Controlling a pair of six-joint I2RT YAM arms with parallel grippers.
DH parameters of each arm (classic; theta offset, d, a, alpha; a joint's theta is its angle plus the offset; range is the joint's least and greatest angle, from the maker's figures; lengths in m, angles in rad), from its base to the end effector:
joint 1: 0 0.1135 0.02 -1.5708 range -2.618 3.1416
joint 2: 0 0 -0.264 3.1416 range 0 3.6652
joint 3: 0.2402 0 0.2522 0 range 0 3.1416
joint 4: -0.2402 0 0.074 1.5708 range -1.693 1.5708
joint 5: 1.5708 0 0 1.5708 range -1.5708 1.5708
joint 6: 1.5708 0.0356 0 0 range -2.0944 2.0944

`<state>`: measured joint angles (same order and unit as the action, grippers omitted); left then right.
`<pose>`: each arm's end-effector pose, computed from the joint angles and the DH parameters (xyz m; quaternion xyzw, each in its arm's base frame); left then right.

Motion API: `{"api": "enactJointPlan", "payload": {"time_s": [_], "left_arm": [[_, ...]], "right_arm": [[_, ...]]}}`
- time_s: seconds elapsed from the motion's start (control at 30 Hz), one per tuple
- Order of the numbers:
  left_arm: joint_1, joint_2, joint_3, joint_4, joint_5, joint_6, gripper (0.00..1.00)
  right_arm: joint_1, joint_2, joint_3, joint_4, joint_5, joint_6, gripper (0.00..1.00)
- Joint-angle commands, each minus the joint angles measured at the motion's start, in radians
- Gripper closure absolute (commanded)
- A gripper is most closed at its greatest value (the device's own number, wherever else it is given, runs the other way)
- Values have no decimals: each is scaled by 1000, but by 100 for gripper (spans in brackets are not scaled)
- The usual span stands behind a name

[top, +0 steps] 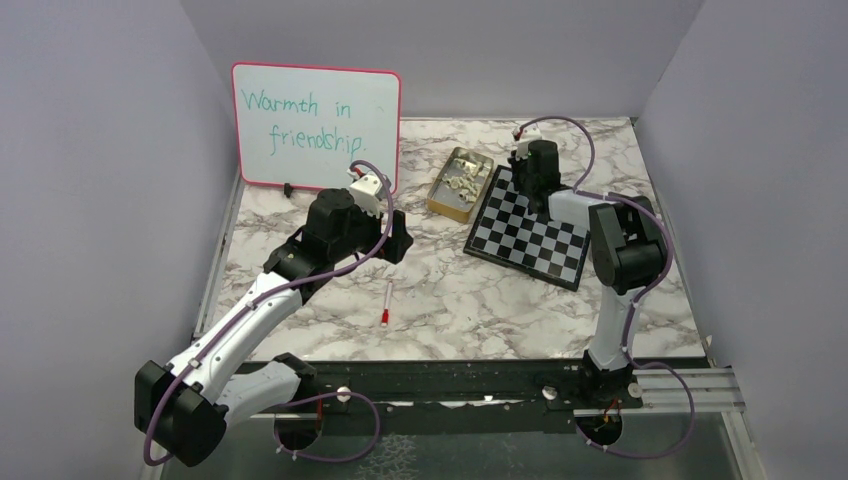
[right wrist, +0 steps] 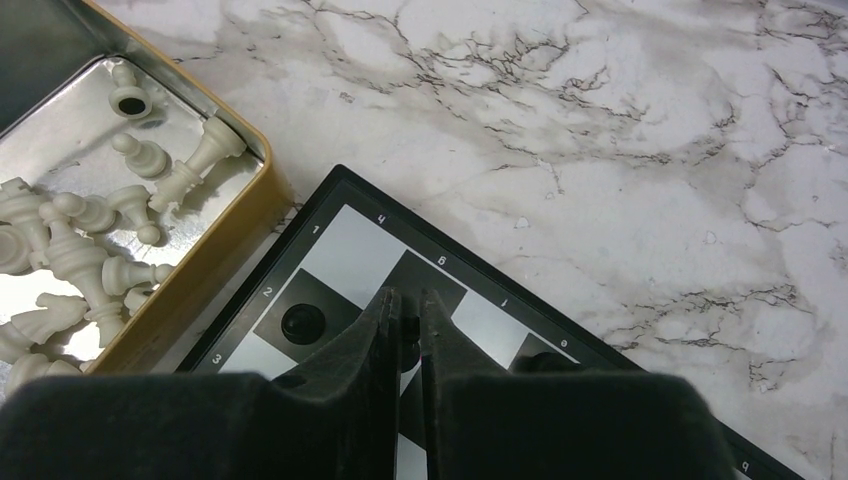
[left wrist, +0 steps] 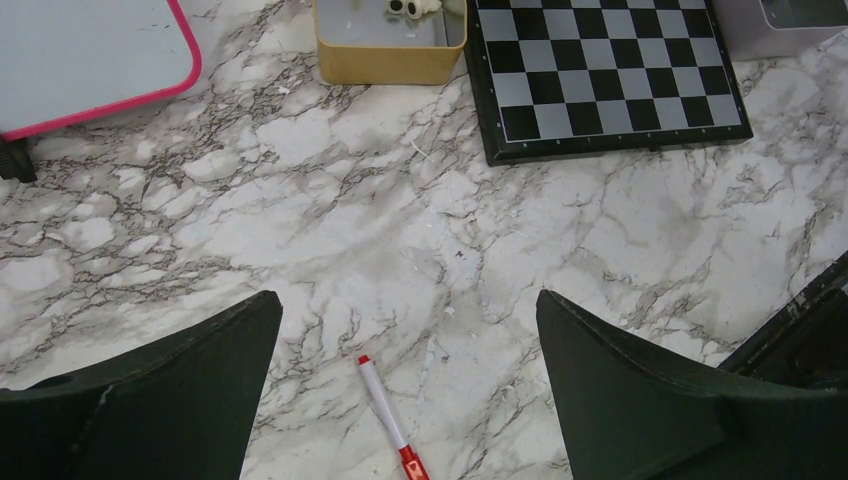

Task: Set up the chess pieces on the board
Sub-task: Place the chess piece on the chessboard.

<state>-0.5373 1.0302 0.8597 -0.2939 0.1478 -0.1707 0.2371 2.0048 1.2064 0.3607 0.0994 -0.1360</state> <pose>0.1978 -0.1239 0.3085 0.1928 0.8272 -0.2406 0.4697 0.4324 0.1009 0.1731 -0.1301 0.8330 -0.0148 0.5375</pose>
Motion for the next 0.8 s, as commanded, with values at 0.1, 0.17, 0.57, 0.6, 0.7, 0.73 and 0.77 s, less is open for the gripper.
{"api": "enactJointPlan", "payload": {"time_s": [0.1, 0.17, 0.57, 0.6, 0.7, 0.73, 0.77], "left_arm": [[-4, -22, -4, 2, -20, 10, 1], [-4, -21, -2, 3, -19, 10, 1], [-6, -22, -3, 3, -17, 10, 1], [-6, -23, -2, 2, -18, 10, 1], [-6, -26, -4, 2, -19, 10, 1], [-6, -26, -4, 2, -20, 10, 1], [-6, -25, -4, 2, -19, 10, 1]], "right_arm": [[16, 31, 42, -34, 13, 20, 85], [21, 30, 42, -42, 18, 18, 85], [27, 29, 46, -77, 47, 26, 85], [28, 31, 48, -78, 49, 26, 85], [29, 31, 48, -80, 49, 24, 84], [30, 30, 48, -80, 52, 24, 83], [31, 29, 48, -80, 52, 24, 82]]}}
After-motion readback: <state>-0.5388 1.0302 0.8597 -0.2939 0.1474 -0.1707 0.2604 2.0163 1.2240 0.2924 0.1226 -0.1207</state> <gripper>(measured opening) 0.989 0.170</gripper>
